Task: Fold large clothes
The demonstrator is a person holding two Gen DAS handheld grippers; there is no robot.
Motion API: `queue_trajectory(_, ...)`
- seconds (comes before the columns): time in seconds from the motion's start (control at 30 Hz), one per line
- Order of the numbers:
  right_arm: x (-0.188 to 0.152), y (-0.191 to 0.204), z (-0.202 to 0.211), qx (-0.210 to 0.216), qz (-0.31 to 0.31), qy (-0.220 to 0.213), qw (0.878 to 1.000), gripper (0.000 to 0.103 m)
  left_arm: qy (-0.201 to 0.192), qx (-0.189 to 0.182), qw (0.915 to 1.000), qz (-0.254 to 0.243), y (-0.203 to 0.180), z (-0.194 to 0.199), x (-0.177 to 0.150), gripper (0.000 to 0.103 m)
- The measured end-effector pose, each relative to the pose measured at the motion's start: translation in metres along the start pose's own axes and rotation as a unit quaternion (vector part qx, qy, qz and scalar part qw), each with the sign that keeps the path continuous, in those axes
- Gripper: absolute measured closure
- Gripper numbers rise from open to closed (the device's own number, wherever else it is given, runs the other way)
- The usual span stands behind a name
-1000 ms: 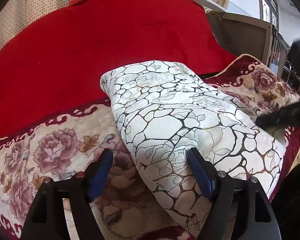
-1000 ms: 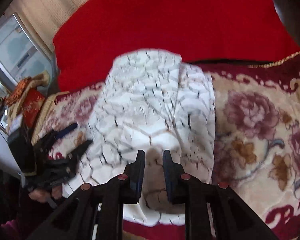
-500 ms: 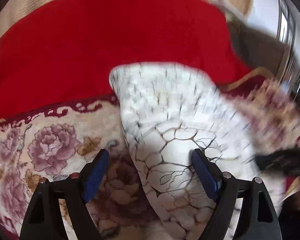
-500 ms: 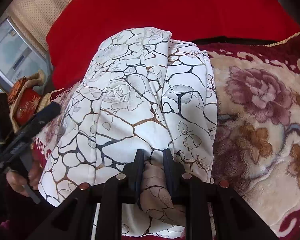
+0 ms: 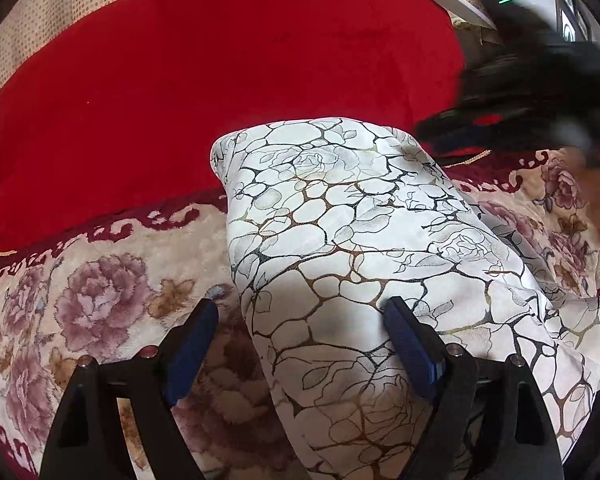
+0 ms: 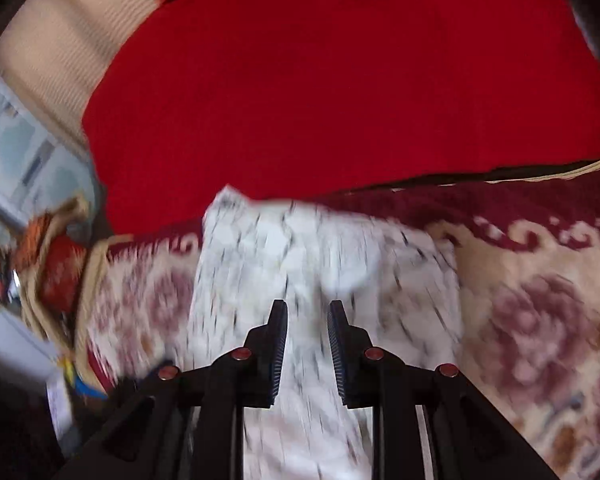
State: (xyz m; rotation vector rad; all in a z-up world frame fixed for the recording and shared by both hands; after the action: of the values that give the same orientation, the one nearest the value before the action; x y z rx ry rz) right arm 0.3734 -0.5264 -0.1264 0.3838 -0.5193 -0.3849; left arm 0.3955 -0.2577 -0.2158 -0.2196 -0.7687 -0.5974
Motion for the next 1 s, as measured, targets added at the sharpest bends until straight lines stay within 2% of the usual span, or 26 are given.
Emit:
queue_trajectory(0.07, 0.013, -0.008, -0.025, -0.011, -0.019, 0.005, 1.0, 0.079, 0.0, -0.004, 1.0, -0.001, 0.001, 0.0, 0.0, 0.017)
queue_trajectory(0.17, 0.017, -0.036, -0.082, -0.018, -0.064, 0.047, 0.997, 0.077, 0.002, -0.012, 0.9999, 0.002, 0.005, -0.003, -0.002, 0.017)
queue_trajectory(0.23, 0.013, -0.045, -0.093, -0.005, -0.078, 0.039, 0.996, 0.077, 0.005, -0.019, 0.9998, 0.008, 0.007, -0.003, -0.001, 0.017)
queue_trajectory(0.37, 0.012, -0.042, -0.063, 0.003, -0.077, 0.024, 0.997, 0.077, -0.004, -0.012, 0.9999, 0.006, 0.01, 0.008, 0.001, 0.017)
queue_trajectory(0.5, -0.005, -0.023, -0.006, 0.026, -0.052, -0.001, 0.998, 0.076, -0.034, -0.005, 0.9993, 0.017, 0.021, 0.035, 0.005, 0.017)
queue_trajectory(0.6, -0.037, -0.001, 0.04, 0.007, -0.001, -0.024, 1.0, 0.075, -0.051, 0.004, 0.9985, 0.022, 0.028, 0.052, 0.004, 0.017)
queue_trajectory(0.67, -0.06, 0.008, 0.058, 0.006, 0.016, -0.026, 1.0, 0.075, -0.041, 0.0, 0.9991, 0.011, 0.023, 0.052, -0.002, 0.017)
queue_trajectory(0.7, -0.072, 0.01, 0.064, 0.007, 0.021, -0.027, 0.999, 0.073, -0.025, 0.001, 0.9997, -0.004, 0.016, 0.048, -0.008, 0.017)
queue_trajectory(0.77, -0.098, 0.01, 0.068, 0.004, 0.03, -0.02, 0.999, 0.049, -0.009, 0.017, 0.9993, -0.032, 0.003, 0.039, -0.015, 0.016)
queue_trajectory(0.8, -0.108, 0.007, 0.064, -0.002, 0.03, -0.017, 0.999, 0.021, -0.017, 0.027, 0.9988, -0.038, 0.0, 0.04, -0.017, 0.015)
queue_trajectory(0.83, -0.122, 0.003, 0.055, -0.017, 0.03, -0.013, 0.999, 0.017, -0.025, 0.034, 0.9984, -0.039, -0.002, 0.043, -0.017, 0.014)
queue_trajectory(0.9, -0.145, -0.006, 0.025, -0.053, 0.042, 0.024, 0.997, 0.018, -0.025, 0.035, 0.9983, -0.039, -0.002, 0.044, -0.016, 0.013)
queue_trajectory(0.93, -0.153, -0.01, 0.014, -0.053, 0.046, 0.024, 0.997, 0.018, -0.027, 0.038, 0.9982, -0.039, -0.003, 0.046, -0.015, 0.013)
queue_trajectory(1.0, -0.151, -0.015, 0.02, -0.035, 0.031, -0.007, 0.999, 0.019, -0.039, 0.047, 0.9973, -0.041, -0.003, 0.05, -0.015, 0.013)
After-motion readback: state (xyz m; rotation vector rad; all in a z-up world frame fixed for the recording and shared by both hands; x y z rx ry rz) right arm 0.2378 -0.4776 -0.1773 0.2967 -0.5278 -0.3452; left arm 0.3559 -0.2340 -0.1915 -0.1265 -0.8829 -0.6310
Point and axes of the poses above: each gripper's, at about its wrist camera, not at the fingertips, and z roughly against the way its jaws point, y to its left, x to its top, the point moved 4 cm from there along -z, roughly the way its jaws point, and after that the axes turned 1 degree about x, right-handed, at the moved point
